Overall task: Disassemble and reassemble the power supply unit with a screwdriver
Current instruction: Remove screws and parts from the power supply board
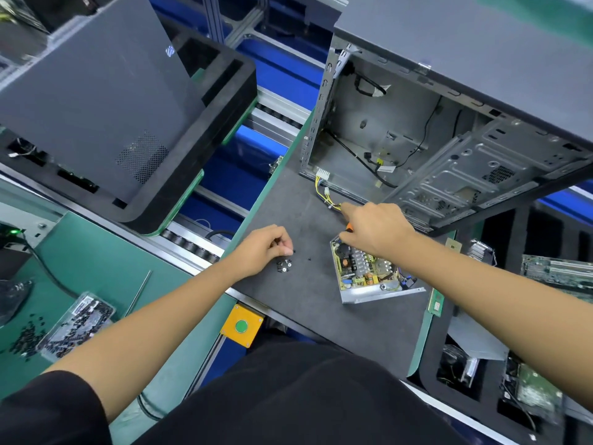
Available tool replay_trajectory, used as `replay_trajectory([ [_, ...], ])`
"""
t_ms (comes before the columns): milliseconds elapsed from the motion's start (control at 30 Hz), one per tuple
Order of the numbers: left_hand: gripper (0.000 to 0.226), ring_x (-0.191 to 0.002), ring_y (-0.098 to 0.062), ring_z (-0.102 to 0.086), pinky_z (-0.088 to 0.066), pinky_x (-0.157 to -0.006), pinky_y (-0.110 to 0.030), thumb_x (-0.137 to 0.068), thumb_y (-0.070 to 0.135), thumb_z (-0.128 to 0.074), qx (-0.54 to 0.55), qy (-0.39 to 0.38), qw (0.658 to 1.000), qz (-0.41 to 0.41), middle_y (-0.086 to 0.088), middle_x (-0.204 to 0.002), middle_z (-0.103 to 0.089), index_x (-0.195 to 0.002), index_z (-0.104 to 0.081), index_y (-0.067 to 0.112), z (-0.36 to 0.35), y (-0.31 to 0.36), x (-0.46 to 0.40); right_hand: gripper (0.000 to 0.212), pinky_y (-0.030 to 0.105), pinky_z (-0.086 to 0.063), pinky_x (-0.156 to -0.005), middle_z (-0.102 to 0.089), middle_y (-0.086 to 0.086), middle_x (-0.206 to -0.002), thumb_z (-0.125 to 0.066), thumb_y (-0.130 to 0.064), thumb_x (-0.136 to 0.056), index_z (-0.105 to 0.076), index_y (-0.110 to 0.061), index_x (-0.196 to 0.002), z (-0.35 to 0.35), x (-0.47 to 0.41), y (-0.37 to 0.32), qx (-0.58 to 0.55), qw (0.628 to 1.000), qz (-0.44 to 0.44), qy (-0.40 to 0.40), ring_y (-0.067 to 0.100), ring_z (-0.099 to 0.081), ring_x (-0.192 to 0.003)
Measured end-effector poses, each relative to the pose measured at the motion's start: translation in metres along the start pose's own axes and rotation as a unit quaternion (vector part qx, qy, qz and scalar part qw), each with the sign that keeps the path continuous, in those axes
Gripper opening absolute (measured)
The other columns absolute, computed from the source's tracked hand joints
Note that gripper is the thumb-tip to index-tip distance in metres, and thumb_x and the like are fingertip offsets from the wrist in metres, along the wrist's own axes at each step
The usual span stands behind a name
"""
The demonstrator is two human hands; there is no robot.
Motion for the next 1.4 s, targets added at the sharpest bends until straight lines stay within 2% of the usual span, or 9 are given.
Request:
replay_trajectory([
  [167, 0.007, -0.073, -0.012, -0.071, -0.057, -0.076, -0.023, -0.091, 0.012, -0.075, 0.124, 0.006, 0.992, 0.035, 0.000, -0.078, -0.075, -0.088, -0.069, 0.011, -0.012, 0.027, -0.011, 0.011, 0.029, -0.022, -0.049, -0.040, -0.006, -0.055, -0.050, -0.034, -0.084, -0.040, -0.030, -0.085, 0.017, 0.014, 0.015, -0.035, 0.997, -0.006, 0.062, 0.030, -0.048, -0.061],
  [267, 0.008, -0.079, -0.014, -0.074, -0.057, -0.079, -0.024, -0.089, 0.012, -0.078, 0.164, 0.012, 0.985, 0.052, -0.004, -0.080, -0.077, -0.091, -0.070, 0.010, -0.020, 0.037, -0.013, 0.008, 0.027, -0.021, -0.051, -0.044, -0.011, -0.057, -0.049, -0.037, -0.081, -0.042, -0.033, -0.082, 0.029, 0.029, 0.024, -0.102, 0.990, -0.037, 0.095, 0.026, -0.049, -0.064],
  [433, 0.016, -0.095, -0.024, -0.075, -0.057, -0.089, -0.034, -0.086, 0.016, -0.082, 0.181, -0.027, 0.980, 0.081, -0.006, -0.093, -0.079, -0.098, -0.072, 0.014, -0.036, 0.046, -0.015, 0.011, 0.034, -0.027, -0.056, -0.057, -0.003, -0.065, -0.050, -0.036, -0.080, -0.045, -0.030, -0.087, 0.026, 0.051, 0.020, -0.135, 0.985, -0.037, 0.098, 0.031, -0.055, -0.071],
  [600, 0.017, -0.084, -0.017, -0.075, -0.060, -0.084, -0.030, -0.080, 0.019, -0.087, 0.105, -0.024, 0.991, 0.077, 0.000, -0.088, -0.078, -0.091, -0.075, 0.015, -0.051, 0.055, -0.015, 0.016, 0.028, -0.019, -0.050, -0.048, -0.007, -0.055, -0.039, -0.042, -0.075, -0.043, -0.028, -0.081, 0.016, 0.062, 0.014, -0.144, 0.983, -0.030, 0.108, 0.023, -0.049, -0.061],
  [800, 0.018, -0.080, -0.017, -0.071, -0.057, -0.078, -0.031, -0.075, 0.018, -0.090, 0.029, -0.019, 0.999, 0.036, 0.005, -0.083, -0.075, -0.083, -0.074, 0.016, -0.060, 0.065, -0.015, 0.012, 0.030, -0.020, -0.050, -0.042, -0.009, -0.057, -0.043, -0.039, -0.078, -0.041, -0.027, -0.080, 0.011, 0.068, 0.014, -0.140, 0.985, -0.020, 0.100, 0.025, -0.044, -0.064],
  [933, 0.017, -0.075, -0.004, -0.066, -0.054, -0.074, -0.022, -0.078, 0.019, -0.087, 0.019, -0.020, 0.999, 0.022, 0.010, -0.081, -0.072, -0.082, -0.072, 0.023, -0.062, 0.068, -0.016, 0.011, 0.031, -0.021, -0.050, -0.043, -0.007, -0.057, -0.046, -0.037, -0.079, -0.041, -0.027, -0.079, 0.011, 0.071, 0.016, -0.154, 0.983, -0.016, 0.100, 0.024, -0.045, -0.063],
  [1100, 0.017, -0.076, -0.005, -0.065, -0.053, -0.072, -0.016, -0.079, 0.017, -0.087, 0.032, -0.020, 0.999, 0.017, 0.005, -0.083, -0.072, -0.089, -0.074, 0.011, -0.065, 0.074, -0.018, 0.012, 0.029, -0.017, -0.049, -0.039, -0.010, -0.053, -0.042, -0.039, -0.077, -0.043, -0.028, -0.080, 0.011, 0.072, 0.018, -0.144, 0.984, -0.014, 0.105, 0.022, -0.041, -0.059],
  [1267, 0.012, -0.079, -0.013, -0.072, -0.056, -0.078, -0.022, -0.085, 0.013, -0.081, 0.040, -0.029, 0.999, 0.008, -0.003, -0.084, -0.076, -0.092, -0.073, 0.008, -0.069, 0.078, -0.018, 0.013, 0.029, -0.017, -0.049, -0.039, -0.009, -0.054, -0.040, -0.039, -0.077, -0.043, -0.027, -0.080, 0.010, 0.073, 0.020, -0.141, 0.984, -0.013, 0.105, 0.023, -0.042, -0.060],
  [1400, 0.011, -0.076, -0.002, -0.067, -0.051, -0.074, -0.014, -0.083, 0.010, -0.083, 0.038, -0.024, 0.999, 0.013, 0.000, -0.085, -0.074, -0.089, -0.073, 0.012, -0.074, 0.075, -0.017, 0.014, 0.031, -0.018, -0.050, -0.040, -0.009, -0.056, -0.040, -0.039, -0.076, -0.044, -0.026, -0.081, 0.007, 0.075, 0.020, -0.171, 0.981, -0.019, 0.087, 0.024, -0.044, -0.065],
])
Point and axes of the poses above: each hand's wrist, its own x-axis away from the middle knuckle, its own z-axis out of the back of the hand, y = z × x, the point moved 2 cm from there along -x, towards the middle knuckle
